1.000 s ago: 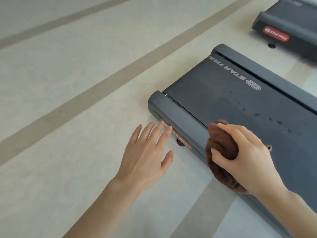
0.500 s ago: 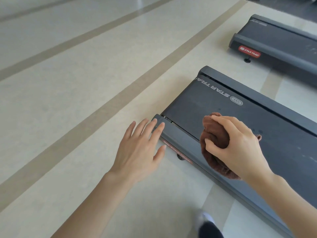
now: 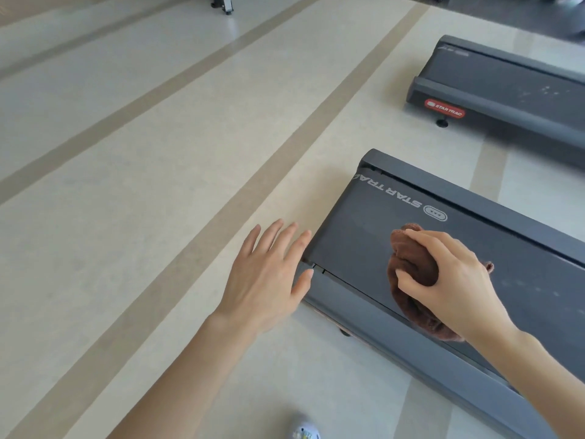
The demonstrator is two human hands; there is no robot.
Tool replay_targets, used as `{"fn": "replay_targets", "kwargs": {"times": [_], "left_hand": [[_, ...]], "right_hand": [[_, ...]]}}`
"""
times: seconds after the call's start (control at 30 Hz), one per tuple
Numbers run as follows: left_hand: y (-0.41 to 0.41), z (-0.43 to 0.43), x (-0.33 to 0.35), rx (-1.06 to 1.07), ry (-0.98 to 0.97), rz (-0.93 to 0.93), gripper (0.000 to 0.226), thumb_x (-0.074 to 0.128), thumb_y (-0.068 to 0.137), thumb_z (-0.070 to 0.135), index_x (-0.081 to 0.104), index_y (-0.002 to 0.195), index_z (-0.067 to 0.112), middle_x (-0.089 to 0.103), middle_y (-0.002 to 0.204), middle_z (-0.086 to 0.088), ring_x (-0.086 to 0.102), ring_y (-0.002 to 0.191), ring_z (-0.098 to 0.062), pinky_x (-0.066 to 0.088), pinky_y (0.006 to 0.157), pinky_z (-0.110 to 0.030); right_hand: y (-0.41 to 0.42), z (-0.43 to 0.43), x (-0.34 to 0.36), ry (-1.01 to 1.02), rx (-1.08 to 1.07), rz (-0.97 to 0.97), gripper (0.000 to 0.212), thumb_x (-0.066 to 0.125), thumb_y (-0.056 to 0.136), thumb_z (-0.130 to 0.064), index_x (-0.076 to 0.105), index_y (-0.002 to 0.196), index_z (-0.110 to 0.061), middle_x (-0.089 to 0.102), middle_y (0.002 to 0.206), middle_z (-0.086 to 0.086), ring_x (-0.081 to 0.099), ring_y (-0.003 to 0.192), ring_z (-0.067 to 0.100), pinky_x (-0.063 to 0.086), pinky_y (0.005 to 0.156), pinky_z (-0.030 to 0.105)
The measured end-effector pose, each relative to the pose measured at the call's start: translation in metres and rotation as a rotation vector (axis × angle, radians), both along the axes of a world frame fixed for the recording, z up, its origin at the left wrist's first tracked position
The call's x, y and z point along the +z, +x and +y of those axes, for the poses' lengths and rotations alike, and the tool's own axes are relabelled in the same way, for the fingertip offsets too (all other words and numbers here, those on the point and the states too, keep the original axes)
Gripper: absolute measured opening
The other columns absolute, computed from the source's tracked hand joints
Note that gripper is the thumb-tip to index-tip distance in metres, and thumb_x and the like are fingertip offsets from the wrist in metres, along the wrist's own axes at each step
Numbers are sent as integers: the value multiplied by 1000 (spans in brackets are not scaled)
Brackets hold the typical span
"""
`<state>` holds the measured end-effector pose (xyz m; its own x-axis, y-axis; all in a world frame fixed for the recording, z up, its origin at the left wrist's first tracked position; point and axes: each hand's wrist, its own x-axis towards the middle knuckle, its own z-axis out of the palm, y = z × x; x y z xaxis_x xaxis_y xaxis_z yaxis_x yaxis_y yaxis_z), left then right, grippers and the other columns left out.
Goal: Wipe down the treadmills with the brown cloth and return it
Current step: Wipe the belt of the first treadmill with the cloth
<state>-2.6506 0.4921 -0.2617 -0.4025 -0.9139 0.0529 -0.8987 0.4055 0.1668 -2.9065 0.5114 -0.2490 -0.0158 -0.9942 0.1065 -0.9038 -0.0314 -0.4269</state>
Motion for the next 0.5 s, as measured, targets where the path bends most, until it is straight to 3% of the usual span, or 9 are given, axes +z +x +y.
{"fn": "replay_targets", "kwargs": {"times": [0.07,0.3,0.5], "left_hand": [[7,-17,4,-5,-7,-30,54,31,92,41,48,135,15,51,137,-6,43,131,-25,33,109,-46],[26,-77,29,-47,-30,-33,49,55,89,35,51,133,13,52,136,-8,46,128,-27,35,107,-47],[48,-139,74,-81,-67,-17,50,55,89,34,50,134,12,51,137,-9,44,130,-28,34,108,-48]], "right_hand": [[12,-20,4,-1,-5,-15,47,71,73,-25,60,118,-23,61,115,-3,54,103,26,39,89,38],[32,-72,45,-16,-35,-57,47,69,75,-28,58,120,-24,60,118,-5,53,106,24,40,93,41],[47,-103,79,-35,58,116,48,74,71,-27,62,117,-19,64,111,-3,59,94,30,38,81,38]]}}
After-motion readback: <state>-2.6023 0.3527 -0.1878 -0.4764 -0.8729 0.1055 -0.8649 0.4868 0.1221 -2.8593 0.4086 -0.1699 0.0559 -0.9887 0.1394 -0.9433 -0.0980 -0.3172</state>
